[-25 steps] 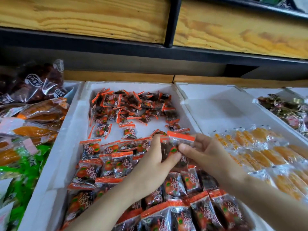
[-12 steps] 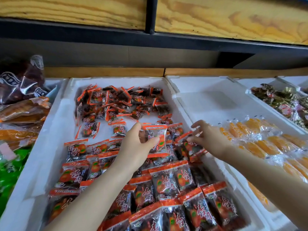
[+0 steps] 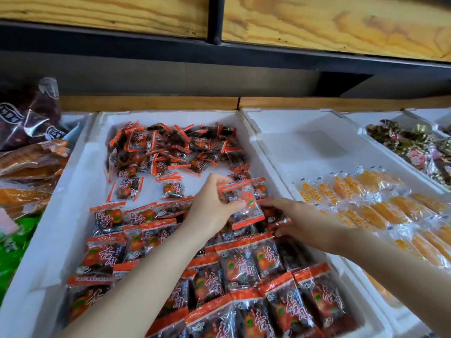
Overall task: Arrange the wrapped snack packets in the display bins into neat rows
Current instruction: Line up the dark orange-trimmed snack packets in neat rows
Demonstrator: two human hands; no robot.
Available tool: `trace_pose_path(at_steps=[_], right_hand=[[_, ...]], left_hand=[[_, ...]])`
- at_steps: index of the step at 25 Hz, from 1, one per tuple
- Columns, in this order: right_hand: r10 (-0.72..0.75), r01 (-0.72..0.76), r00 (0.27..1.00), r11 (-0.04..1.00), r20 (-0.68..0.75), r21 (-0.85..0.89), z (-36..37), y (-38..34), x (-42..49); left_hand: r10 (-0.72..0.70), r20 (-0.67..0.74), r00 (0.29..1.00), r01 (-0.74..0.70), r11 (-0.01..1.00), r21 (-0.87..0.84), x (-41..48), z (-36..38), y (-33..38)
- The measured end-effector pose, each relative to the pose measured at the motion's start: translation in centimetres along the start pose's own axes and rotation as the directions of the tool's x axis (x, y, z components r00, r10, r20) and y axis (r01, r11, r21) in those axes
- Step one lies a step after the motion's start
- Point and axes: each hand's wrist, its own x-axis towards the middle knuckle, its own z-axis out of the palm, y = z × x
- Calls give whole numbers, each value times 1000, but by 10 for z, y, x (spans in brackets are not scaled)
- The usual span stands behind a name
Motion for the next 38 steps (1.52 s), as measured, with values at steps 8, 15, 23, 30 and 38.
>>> trace_pose_path(at_steps=[8, 15, 23, 30, 38], right_hand=[[-46, 42, 998, 994, -41, -101, -1, -1, -3], [-18, 0, 993, 987, -113, -162, 1, -2, -5], [-37, 5, 994, 952, -101, -305, -8, -13, -10], [3, -18, 976, 997, -216, -70, -30, -24, 44], [285, -290, 953, 957, -102, -29, 7, -8, 141]], left_hand=[[301, 280, 912, -409, 600, 687, 19, 24, -15], [256, 334, 907, -421, 566, 708, 13, 23, -21], [325, 288, 901, -425, 519, 741, 8, 23, -21], [261, 100, 960, -269, 764, 586, 52, -24, -25], [-107, 218, 970, -14, 870, 493, 138, -16, -64]])
